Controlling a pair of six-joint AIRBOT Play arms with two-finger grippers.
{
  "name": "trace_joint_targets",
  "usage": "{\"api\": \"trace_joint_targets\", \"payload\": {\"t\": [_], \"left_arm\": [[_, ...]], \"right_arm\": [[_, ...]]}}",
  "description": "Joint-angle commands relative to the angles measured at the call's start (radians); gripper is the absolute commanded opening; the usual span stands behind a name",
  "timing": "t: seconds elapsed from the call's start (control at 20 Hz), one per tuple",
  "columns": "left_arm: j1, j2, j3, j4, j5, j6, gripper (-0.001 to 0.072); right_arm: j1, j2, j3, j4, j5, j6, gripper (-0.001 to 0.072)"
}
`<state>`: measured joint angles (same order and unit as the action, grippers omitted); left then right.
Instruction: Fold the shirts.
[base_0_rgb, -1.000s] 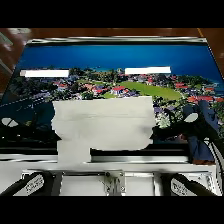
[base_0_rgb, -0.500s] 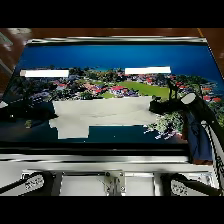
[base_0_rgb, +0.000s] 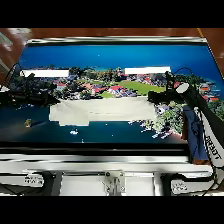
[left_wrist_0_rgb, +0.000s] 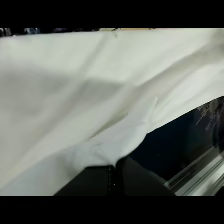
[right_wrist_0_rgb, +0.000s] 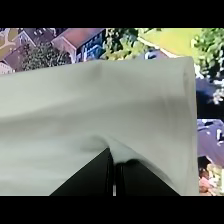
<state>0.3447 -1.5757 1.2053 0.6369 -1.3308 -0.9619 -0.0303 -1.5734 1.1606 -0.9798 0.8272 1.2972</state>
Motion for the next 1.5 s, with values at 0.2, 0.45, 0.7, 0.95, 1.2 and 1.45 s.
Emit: {"api": "trace_joint_targets", "payload": {"t": [0.2,0.45,0.7,0.95,1.2,1.45], "left_arm": [[0.085,-0.134,0.064,-0.132,0.005,-0.005,0.0038],[0.083,-0.175,0.064,-0.151,0.019,0.006,0.0039],[0.039,-0.217,0.064,-0.151,0.016,0.000,0.0052],[0.051,-0.217,0.080,-0.151,-0.058,-0.064,0.0455],[0.110,-0.180,0.158,-0.151,-0.174,-0.091,0.0378],[0.111,-0.101,0.169,-0.152,-0.173,-0.091,0.0377]], "right_arm": [[0.001,-0.027,0.021,-0.024,-0.030,0.004,0.0071],[0.001,-0.028,0.020,-0.023,-0.081,0.035,0.0071],[0.001,-0.042,0.020,-0.023,-0.067,0.049,0.0072],[-0.004,-0.067,0.021,-0.064,0.011,0.051,0.0626],[-0.106,0.035,0.020,-0.194,0.072,0.131,0.0634],[-0.185,-0.072,0.020,0.116,0.197,0.074,0.0634]]}}
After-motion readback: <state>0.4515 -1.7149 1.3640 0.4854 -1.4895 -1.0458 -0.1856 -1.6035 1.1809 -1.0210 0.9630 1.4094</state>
